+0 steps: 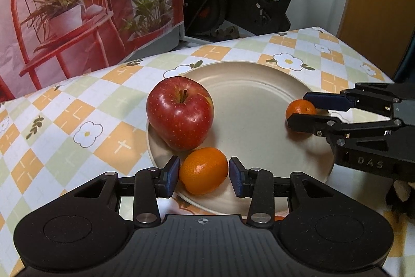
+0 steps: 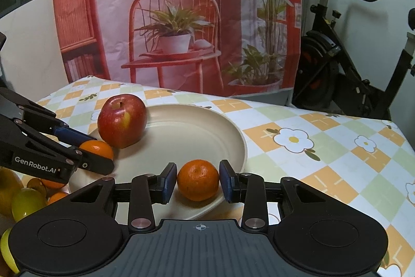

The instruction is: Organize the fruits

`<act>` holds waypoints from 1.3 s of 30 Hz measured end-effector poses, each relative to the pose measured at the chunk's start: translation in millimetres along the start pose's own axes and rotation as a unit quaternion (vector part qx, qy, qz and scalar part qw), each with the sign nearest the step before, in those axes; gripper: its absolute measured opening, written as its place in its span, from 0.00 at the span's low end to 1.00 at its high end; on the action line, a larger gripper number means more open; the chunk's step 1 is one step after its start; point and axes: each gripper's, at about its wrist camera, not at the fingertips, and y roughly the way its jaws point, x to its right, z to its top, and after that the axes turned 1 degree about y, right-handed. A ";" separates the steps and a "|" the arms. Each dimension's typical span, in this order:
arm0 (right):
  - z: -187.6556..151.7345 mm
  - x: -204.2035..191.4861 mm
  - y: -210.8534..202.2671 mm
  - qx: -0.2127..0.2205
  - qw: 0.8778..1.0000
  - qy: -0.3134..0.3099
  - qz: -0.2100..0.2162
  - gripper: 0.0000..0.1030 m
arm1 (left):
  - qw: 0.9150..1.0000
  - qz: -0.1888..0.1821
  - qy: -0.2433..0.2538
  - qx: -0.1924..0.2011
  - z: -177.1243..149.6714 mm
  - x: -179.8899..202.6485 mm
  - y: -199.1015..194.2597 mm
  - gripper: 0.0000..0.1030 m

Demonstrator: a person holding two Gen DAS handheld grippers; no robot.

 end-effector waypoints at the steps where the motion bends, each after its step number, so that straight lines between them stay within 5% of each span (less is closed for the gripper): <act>1: -0.4 -0.2 -0.7 0.000 1.000 0.000 0.002 0.34 | 1.000 -0.003 -0.004 0.000 0.4 -0.8 -0.8 0.46; 4: -1.9 -1.7 -4.5 0.007 1.000 0.000 0.003 0.38 | 1.000 -0.007 -0.009 0.009 0.3 -0.6 -8.2 0.54; 10: -4.9 -0.7 -27.6 0.031 0.999 0.026 0.001 0.41 | 0.999 -0.009 -0.013 0.036 -2.5 -2.5 -36.1 0.54; 21: -35.9 -17.4 -78.6 0.047 0.996 0.074 0.021 0.42 | 0.993 0.005 -0.093 0.069 -28.5 -20.3 -85.1 0.54; 39: -46.4 -51.5 -78.0 0.007 0.997 0.015 0.081 0.39 | 0.988 0.016 -0.140 0.058 -59.1 -34.3 -95.4 0.54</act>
